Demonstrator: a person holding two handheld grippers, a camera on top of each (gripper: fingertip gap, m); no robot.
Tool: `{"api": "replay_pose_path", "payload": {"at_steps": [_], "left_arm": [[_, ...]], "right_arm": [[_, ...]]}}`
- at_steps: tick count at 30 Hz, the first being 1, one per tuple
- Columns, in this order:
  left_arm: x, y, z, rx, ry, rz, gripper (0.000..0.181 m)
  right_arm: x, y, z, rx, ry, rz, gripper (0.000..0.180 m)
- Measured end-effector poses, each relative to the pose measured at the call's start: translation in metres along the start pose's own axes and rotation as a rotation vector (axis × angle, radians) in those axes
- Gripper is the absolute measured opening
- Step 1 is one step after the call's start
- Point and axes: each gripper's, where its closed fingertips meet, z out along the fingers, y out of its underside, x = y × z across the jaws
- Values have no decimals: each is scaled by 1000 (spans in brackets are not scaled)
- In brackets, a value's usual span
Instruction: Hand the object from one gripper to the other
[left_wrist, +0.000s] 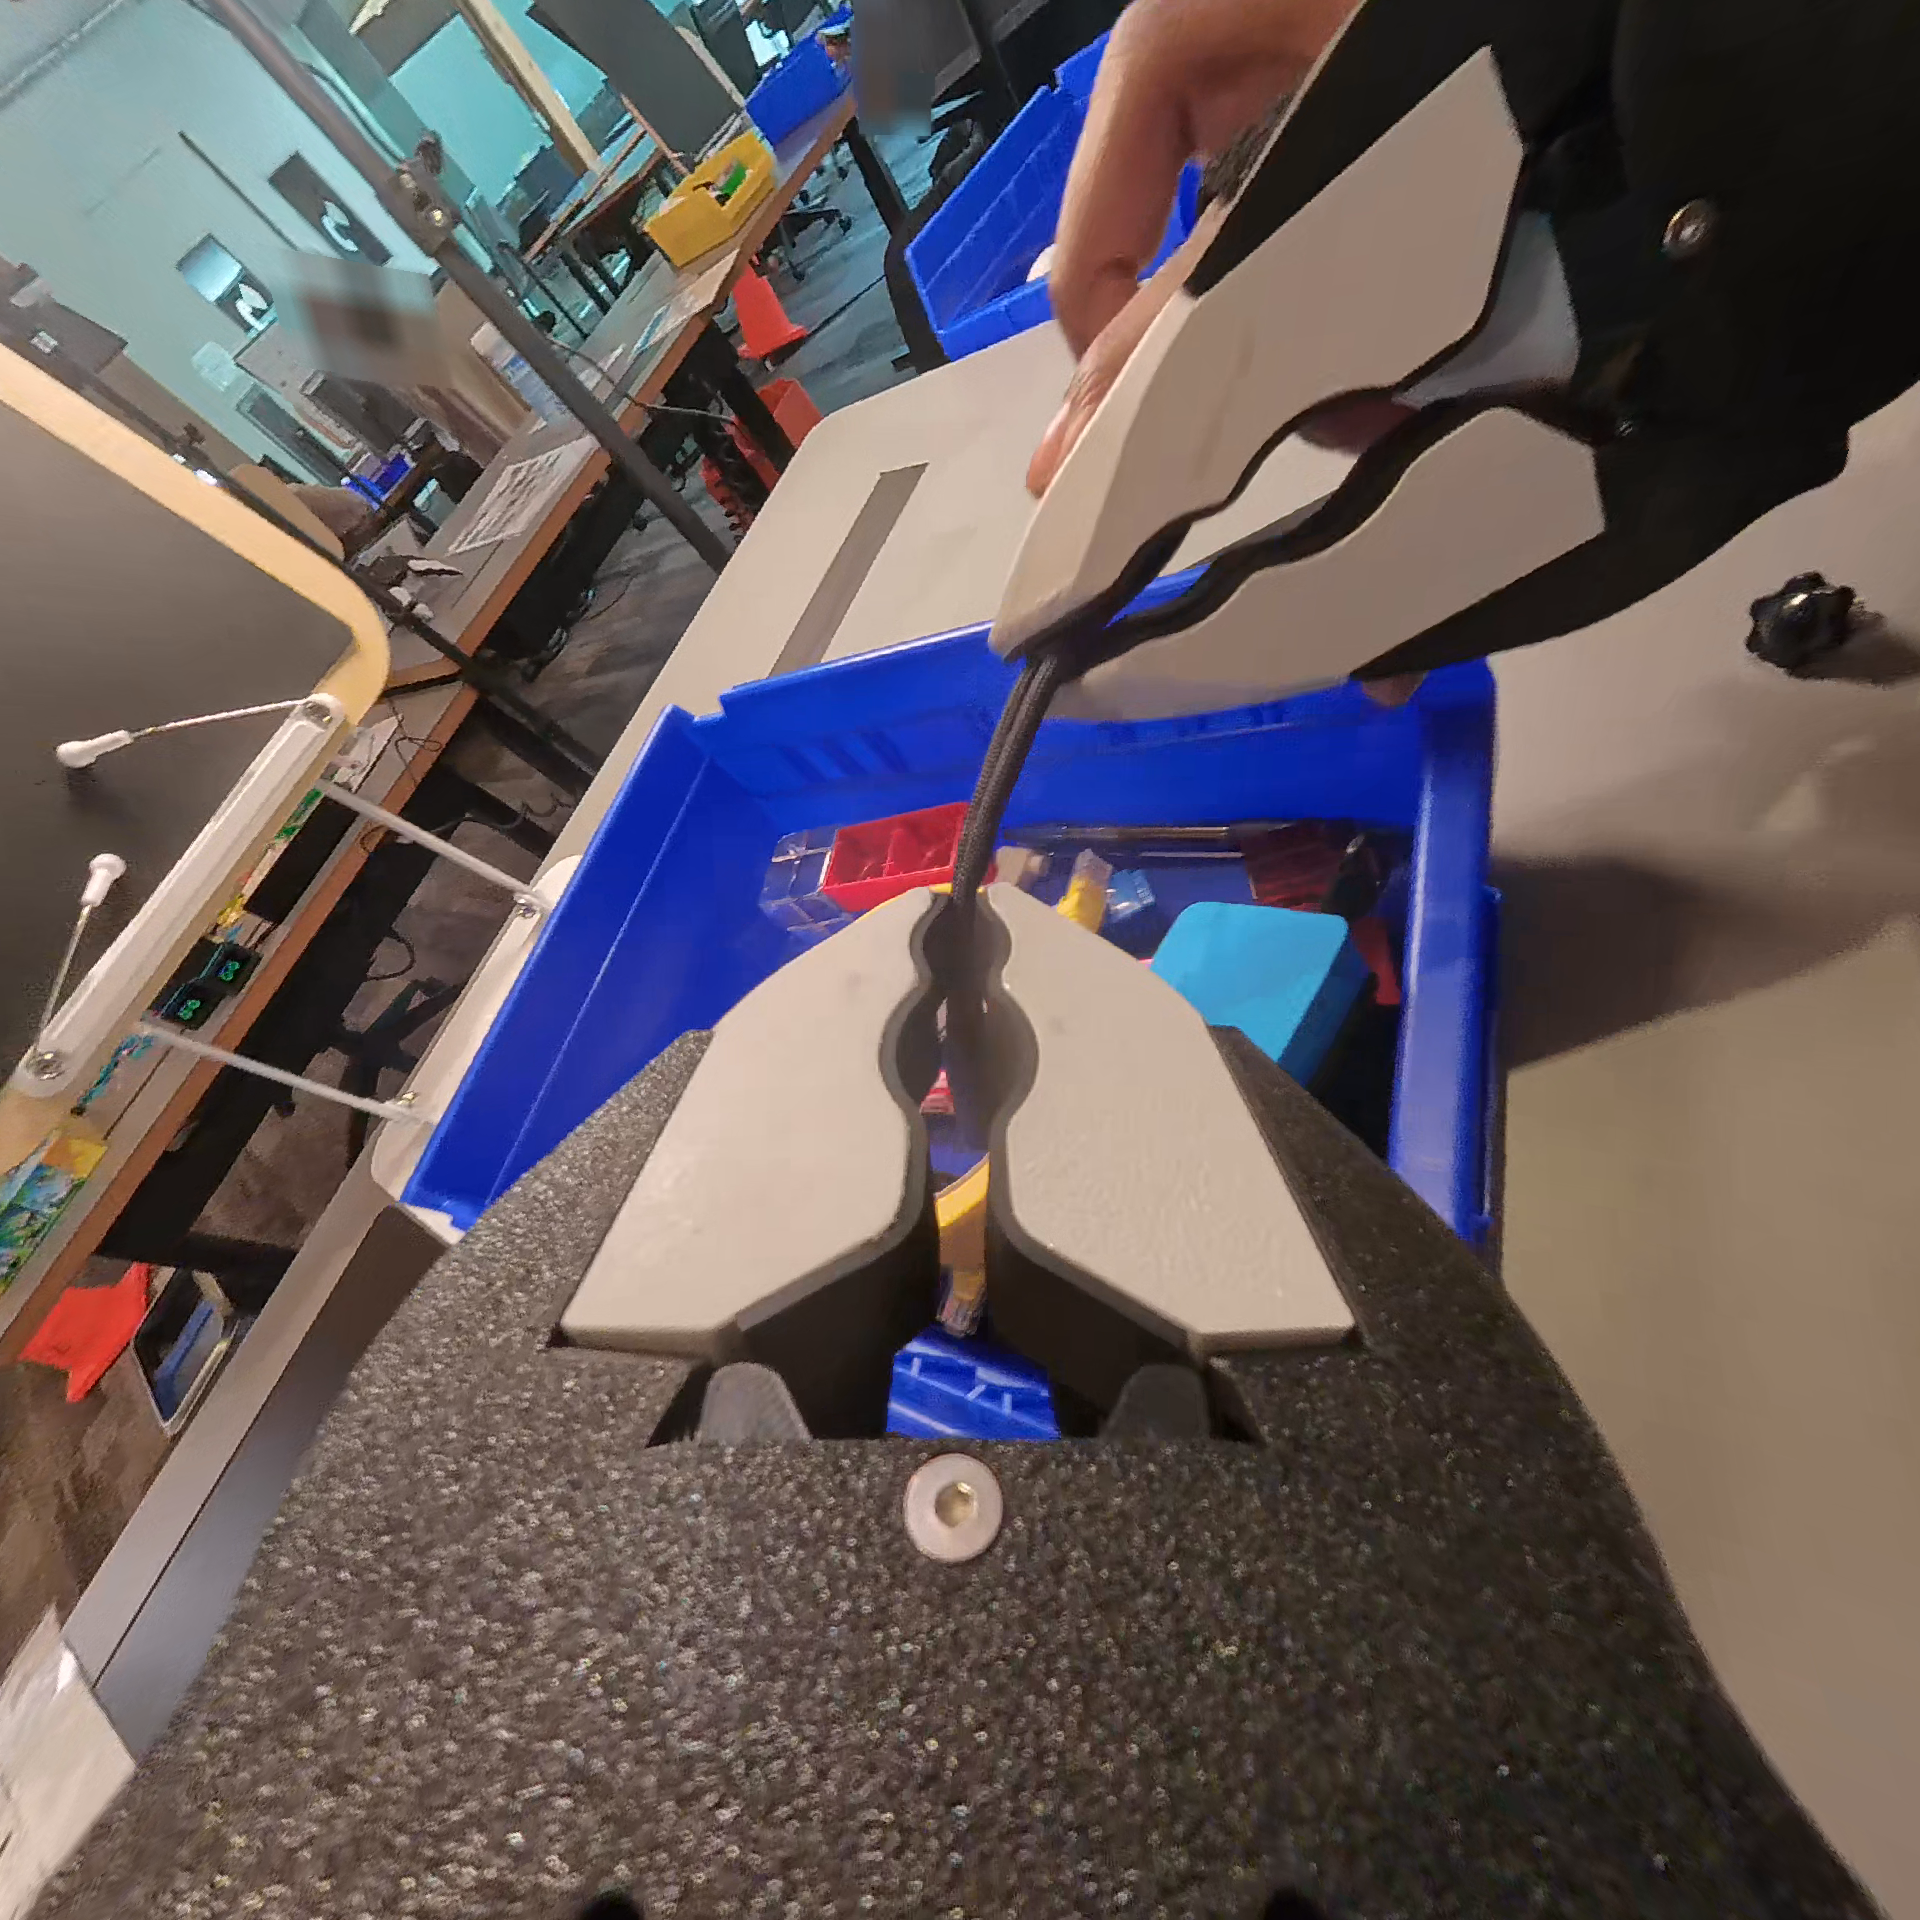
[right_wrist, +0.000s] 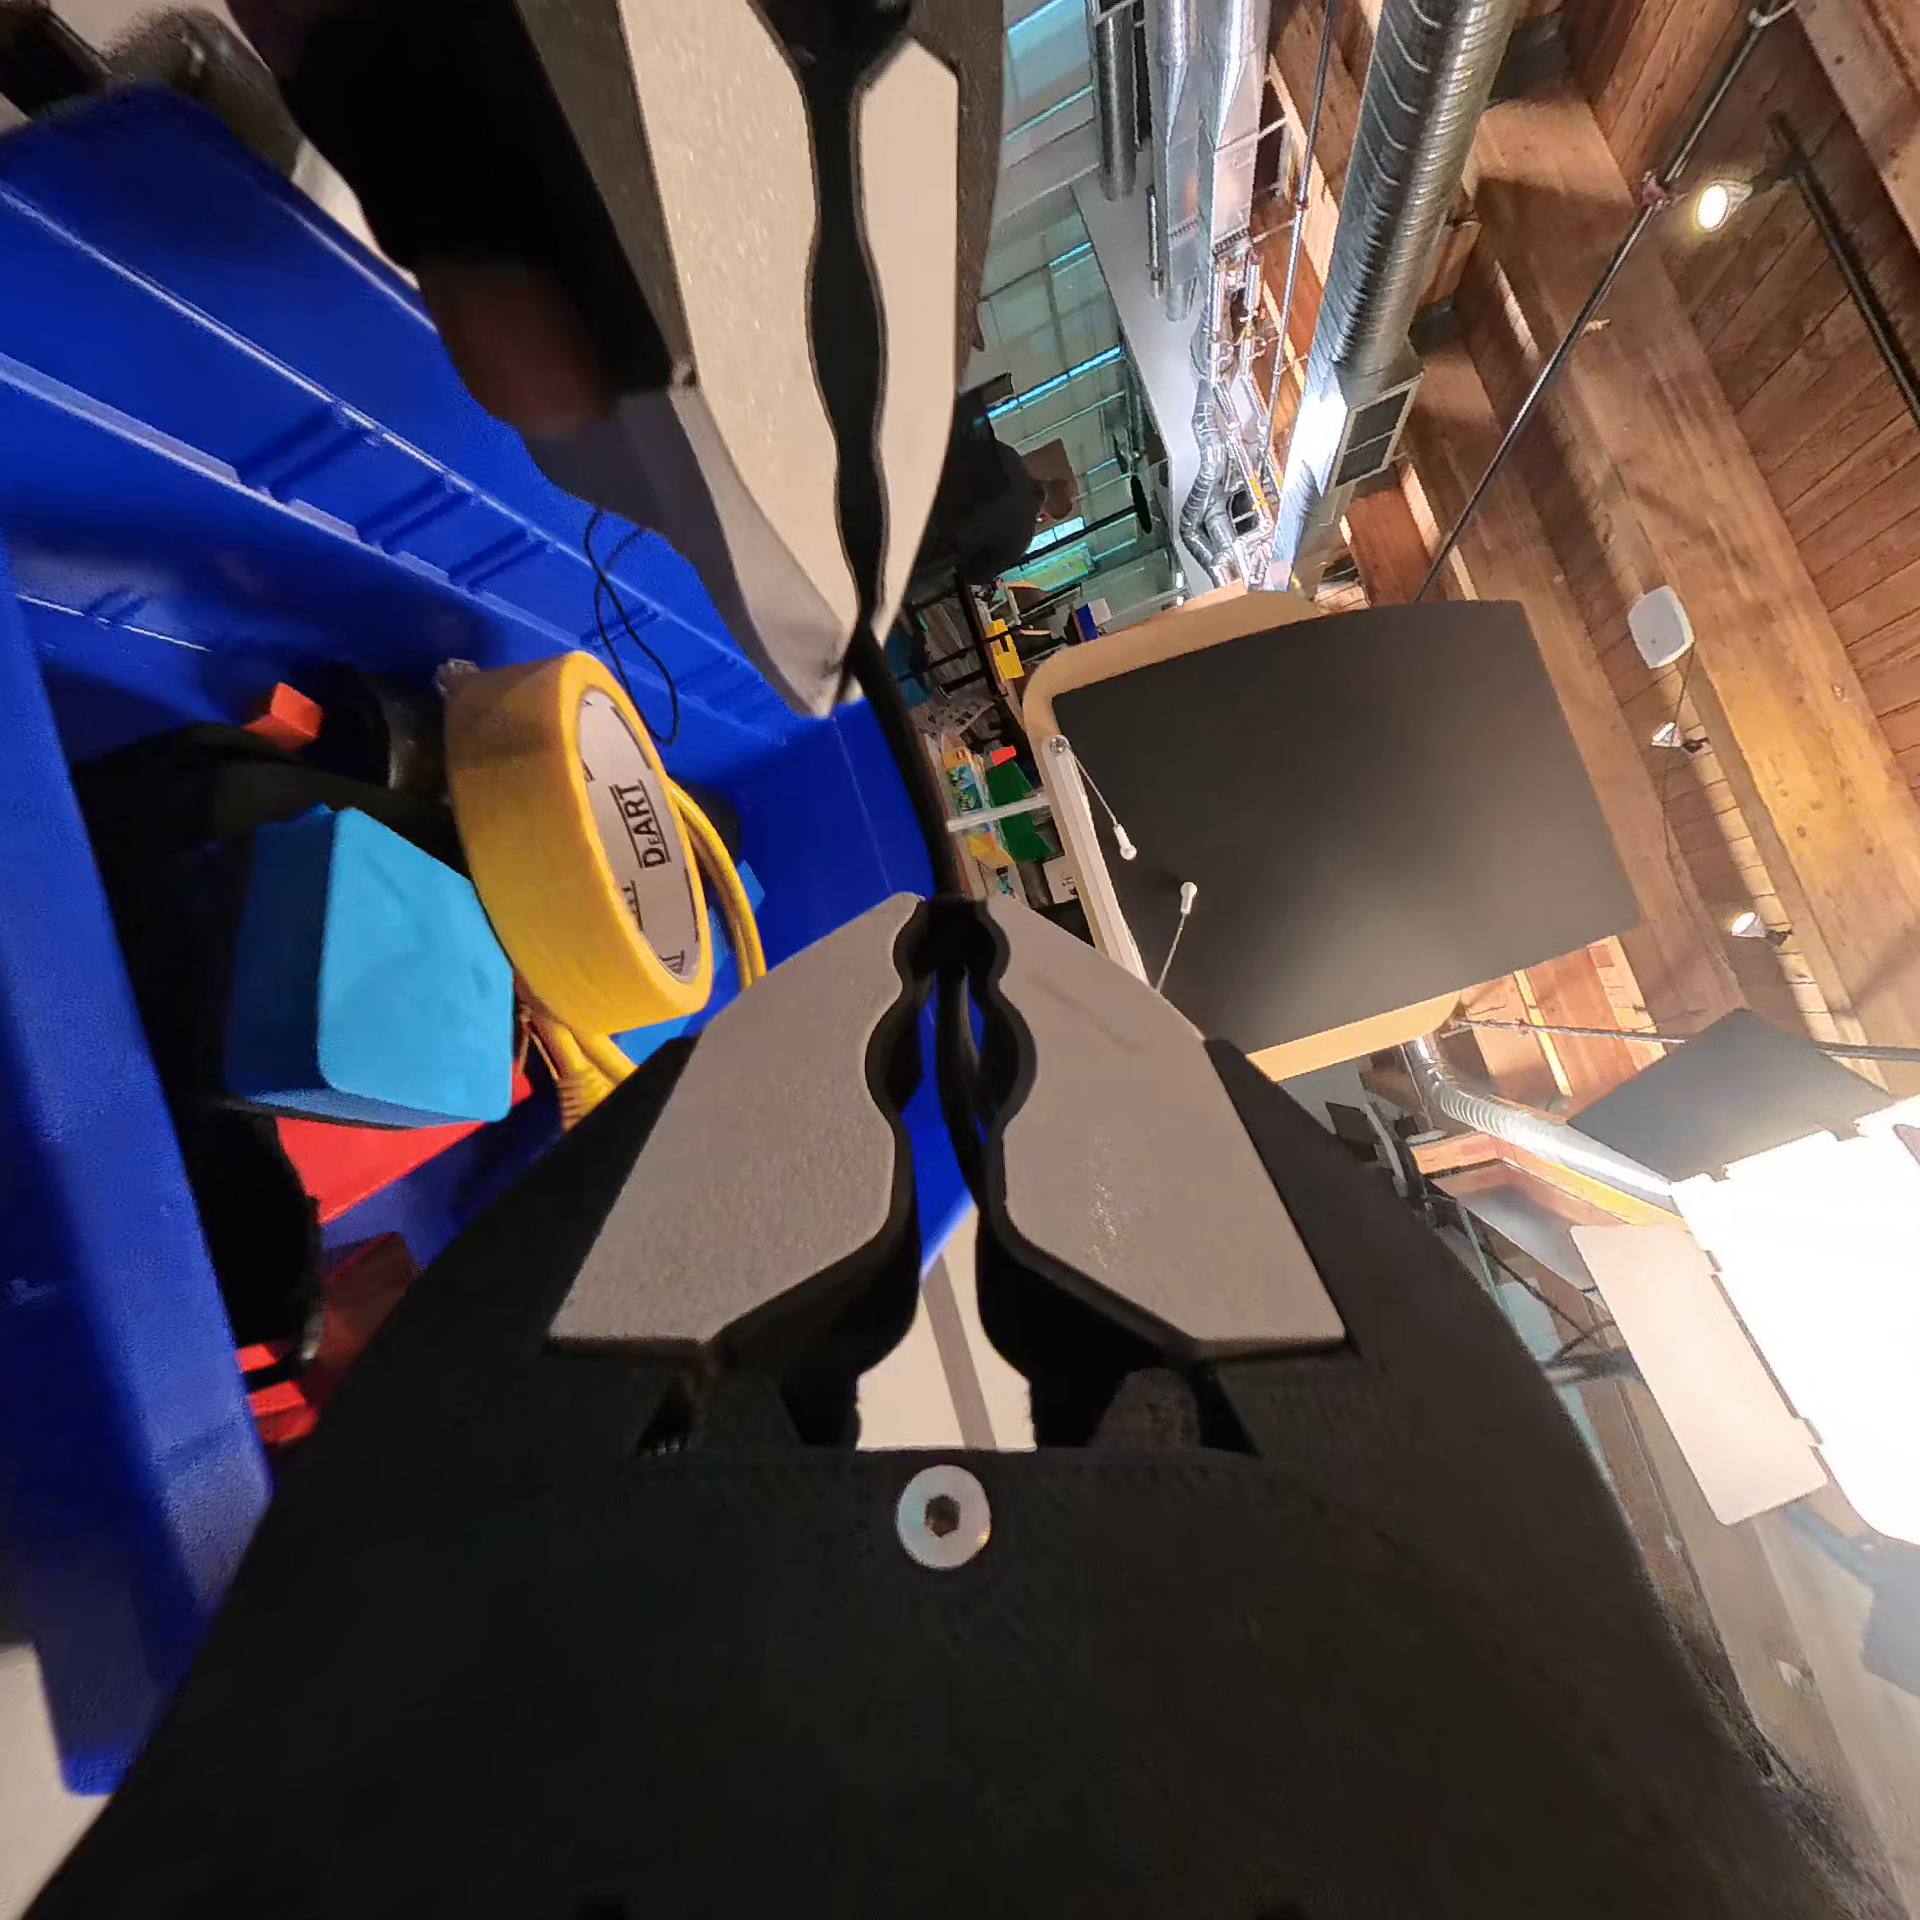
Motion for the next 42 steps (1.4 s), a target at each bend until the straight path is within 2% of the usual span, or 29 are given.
{"api": "replay_pose_path", "payload": {"at_steps": [7, 29, 36, 42], "left_arm": [[-13, 6, -7, 8, -7, -48, 3], [-11, 4, -6, 75, 66, -169, 3], [-13, 4, -7, 99, 88, -222, 3], [-9, 9, -3, 73, 107, -227, 3]], "right_arm": [[13, 20, -5, -30, 24, 18, 5], [24, 34, -10, -15, 5, 141, 6], [29, 42, -14, -10, -36, 272, 4], [27, 42, -14, -12, -42, 256, 4]]}}
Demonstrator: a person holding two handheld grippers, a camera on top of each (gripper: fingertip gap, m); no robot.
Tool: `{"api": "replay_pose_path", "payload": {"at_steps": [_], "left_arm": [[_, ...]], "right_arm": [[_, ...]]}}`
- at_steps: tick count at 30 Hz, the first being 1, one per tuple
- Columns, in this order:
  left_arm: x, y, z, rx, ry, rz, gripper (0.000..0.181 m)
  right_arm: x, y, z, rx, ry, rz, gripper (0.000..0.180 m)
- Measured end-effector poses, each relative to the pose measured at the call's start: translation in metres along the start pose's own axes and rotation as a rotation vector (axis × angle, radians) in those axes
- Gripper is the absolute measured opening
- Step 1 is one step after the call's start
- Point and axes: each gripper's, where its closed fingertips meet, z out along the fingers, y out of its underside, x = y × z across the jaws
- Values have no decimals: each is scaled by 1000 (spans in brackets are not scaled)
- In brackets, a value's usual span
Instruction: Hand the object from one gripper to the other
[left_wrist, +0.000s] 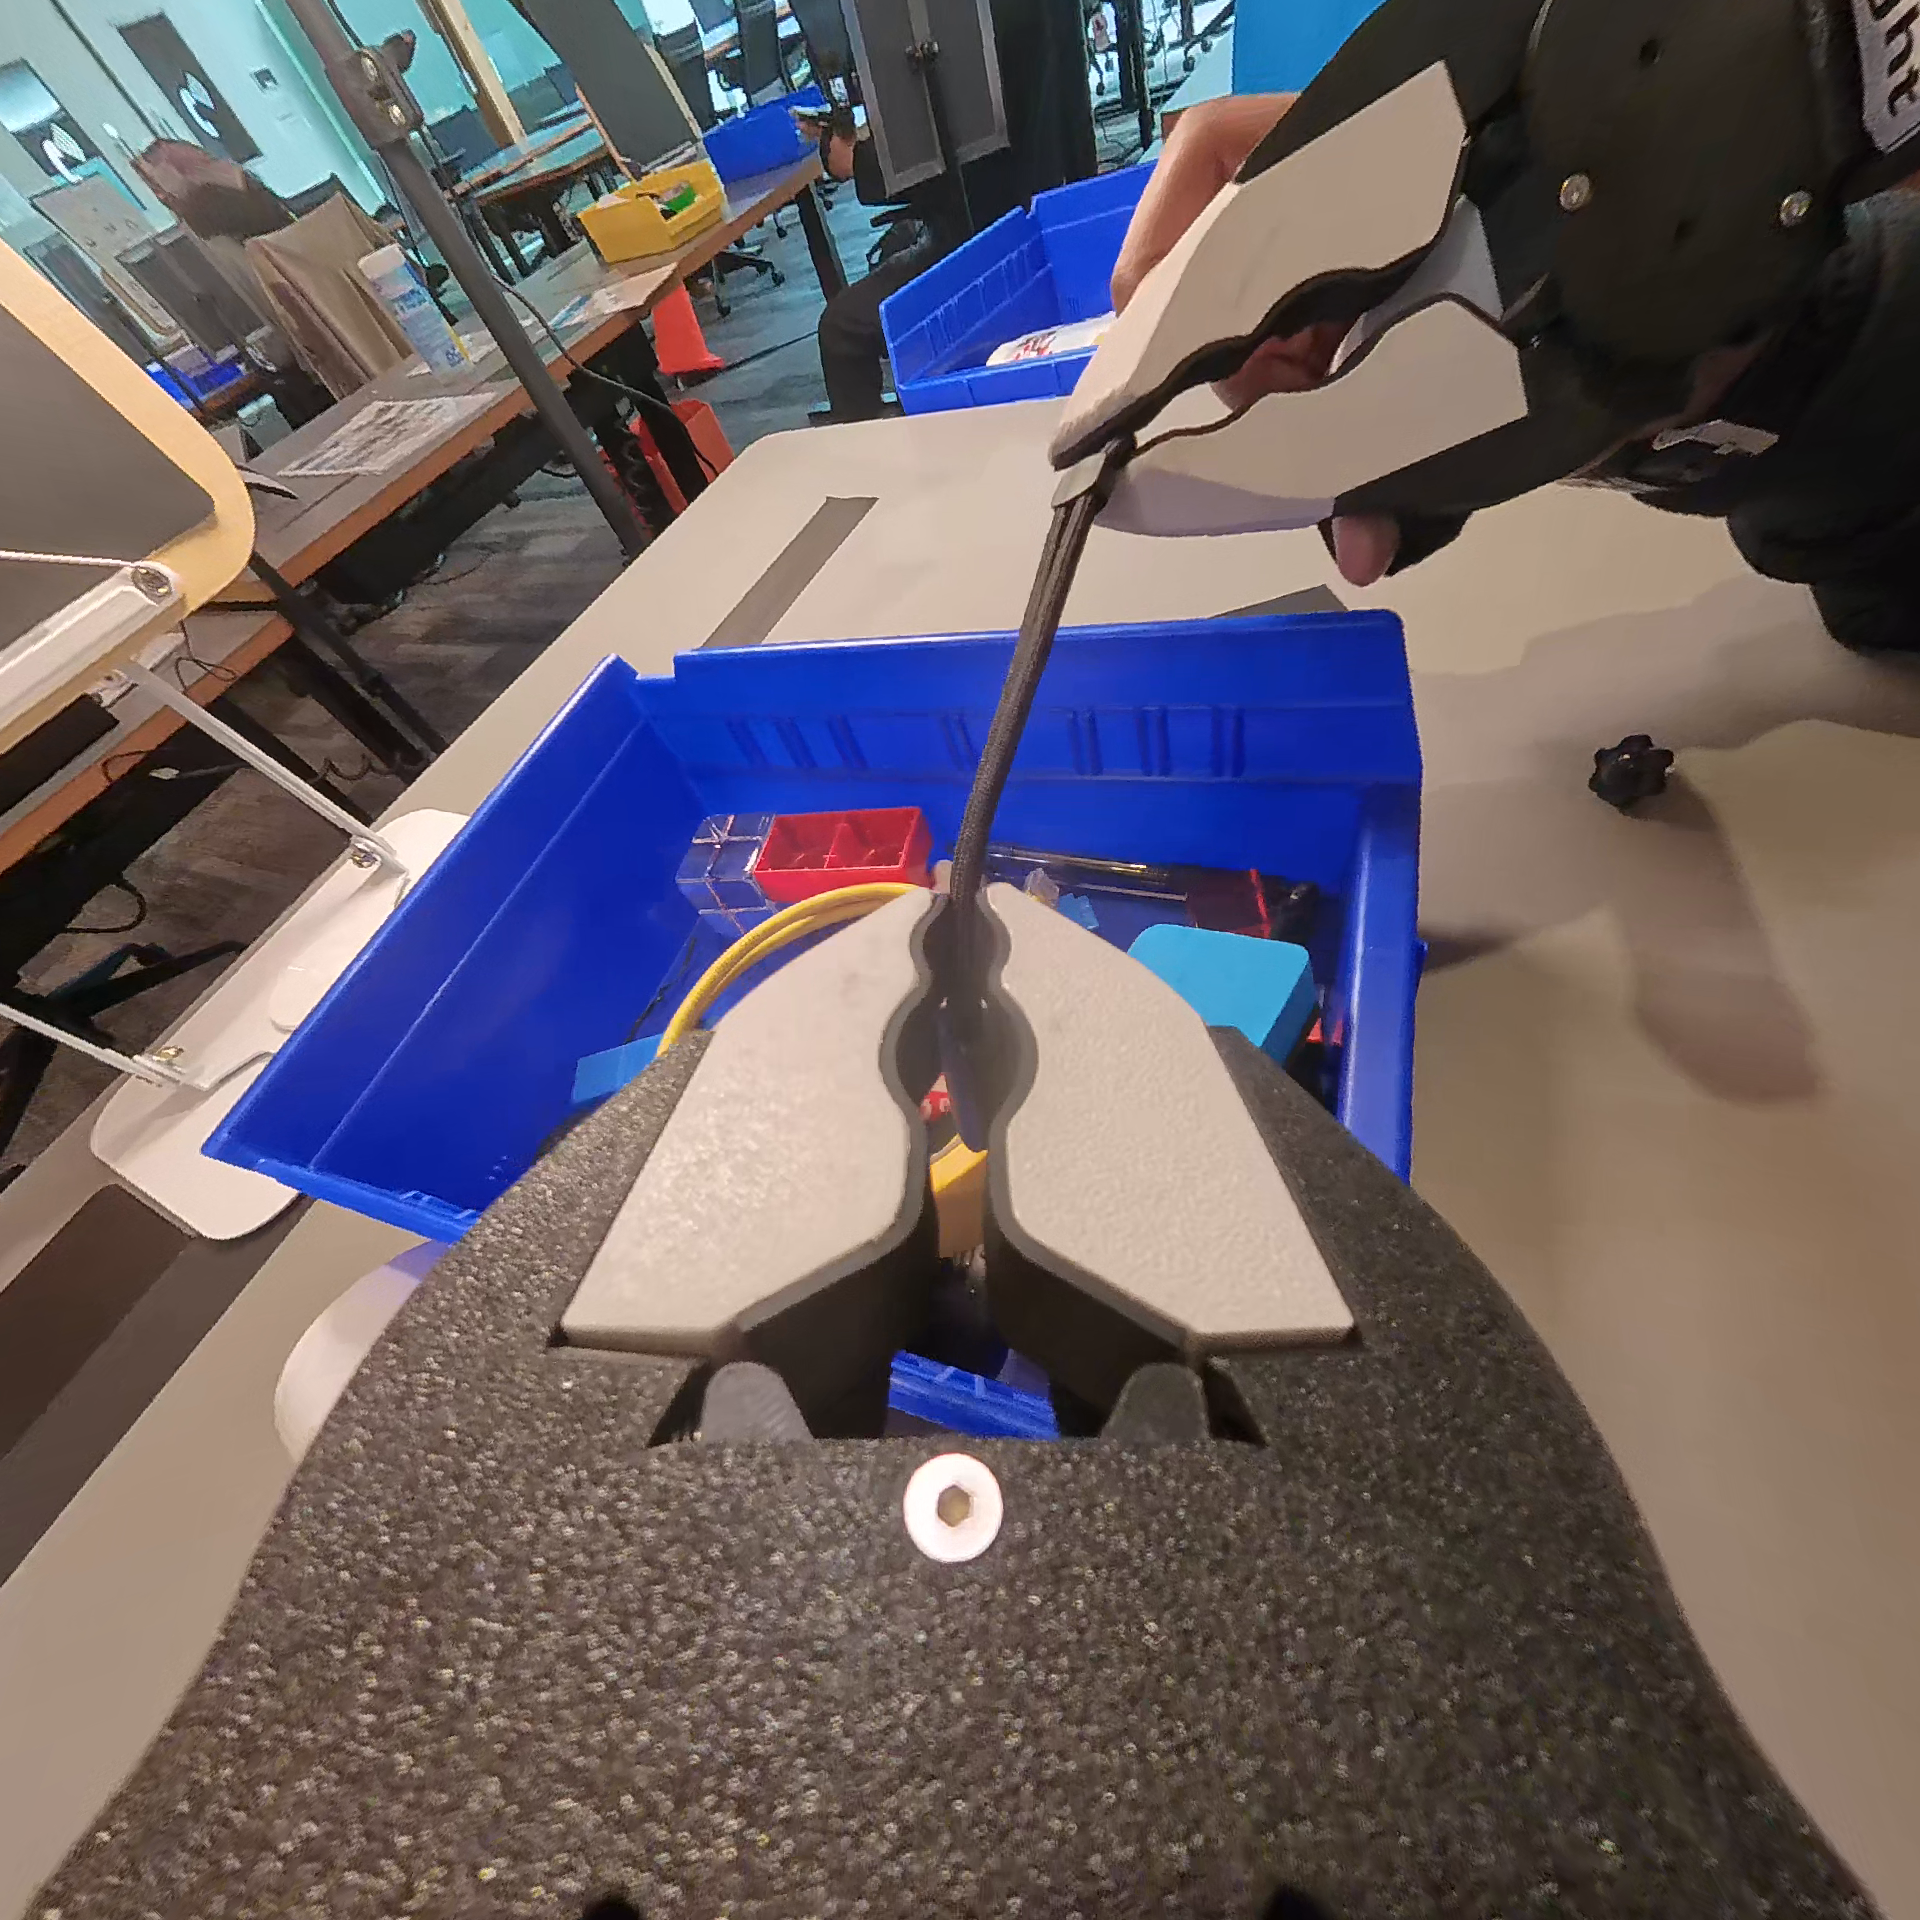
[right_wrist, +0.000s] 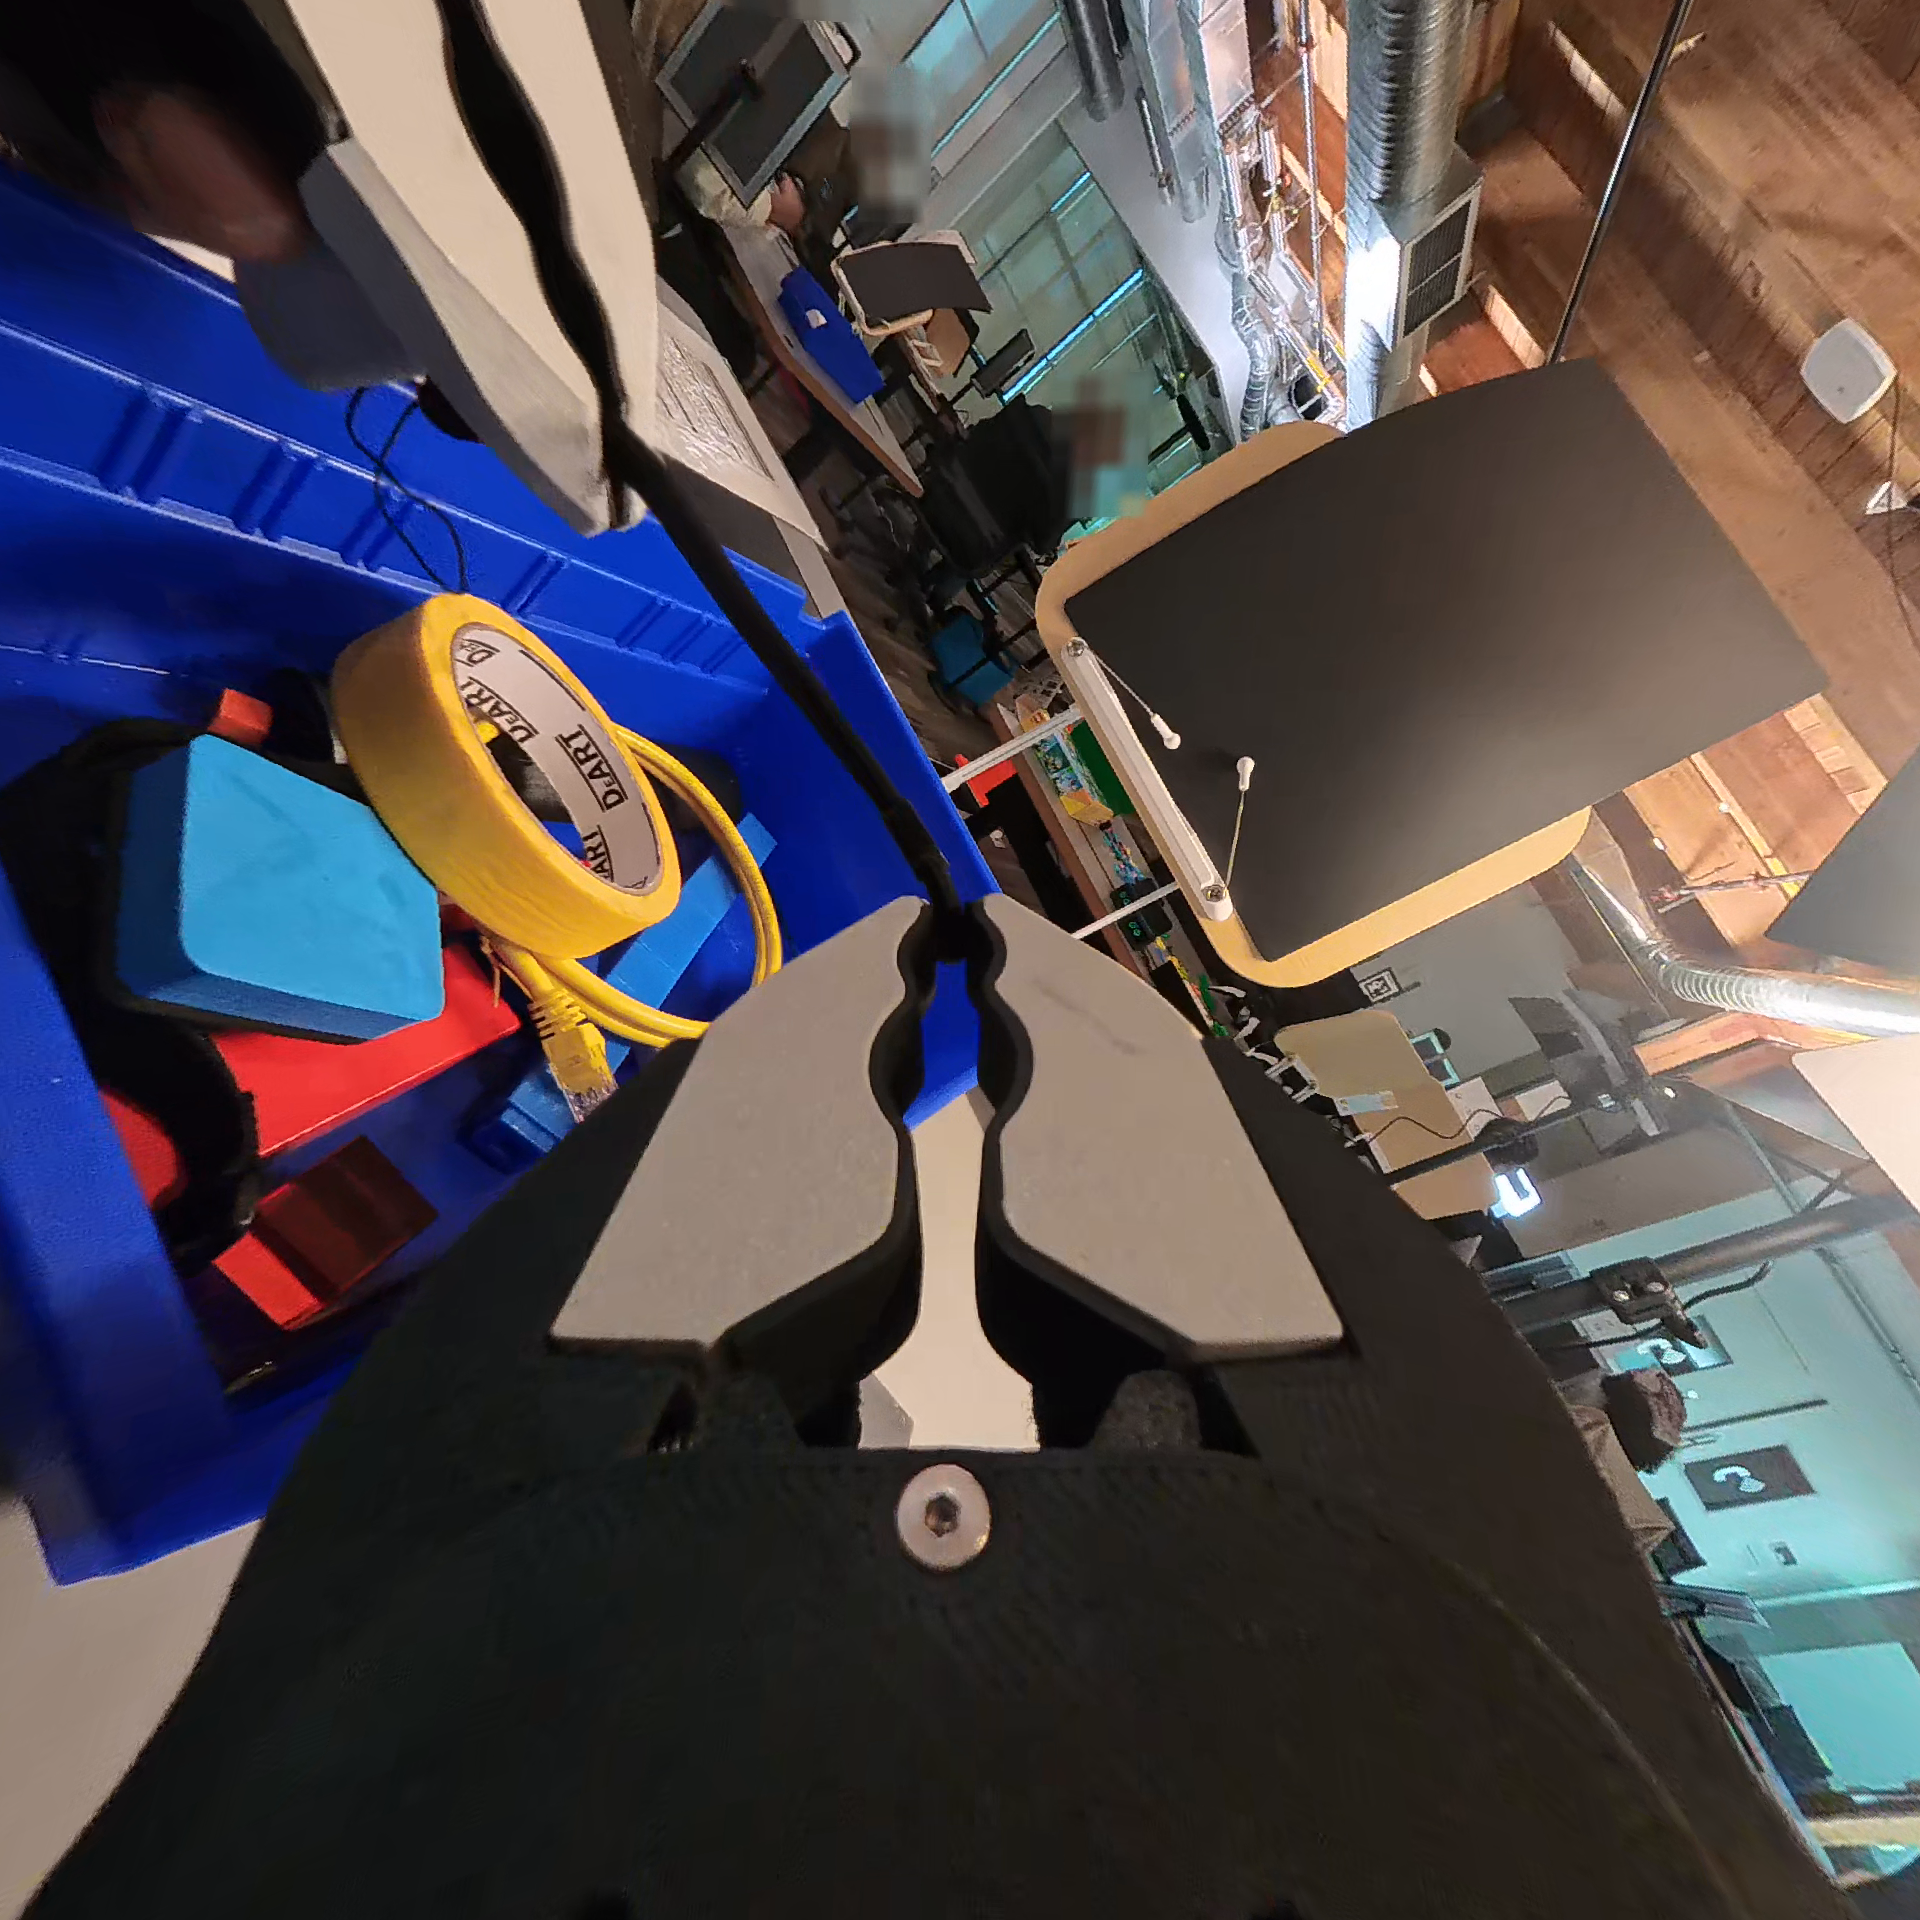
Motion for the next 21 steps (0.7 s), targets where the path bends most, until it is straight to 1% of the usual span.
{"api": "replay_pose_path", "payload": {"at_steps": [4, 9, 11, 15, 19, 21], "left_arm": [[6, 2, 3, -16, 13, 24, 5], [8, -7, 2, -16, -41, 84, 34], [9, -12, 1, -3, -48, 89, 38], [18, -22, 4, 34, -34, 82, 38], [31, -27, 12, 39, -21, 117, 38], [33, -25, 14, 23, -45, 164, 31]], "right_arm": [[3, -3, -2, 6, 16, -13, 4], [3, -9, -3, 5, 79, -124, 3], [2, -14, -3, 20, 107, -166, 3], [-6, -35, -6, 93, 155, -258, 3], [-20, -54, -8, 160, 176, -333, 3], [-28, -60, -8, 182, 172, -362, 3]]}}
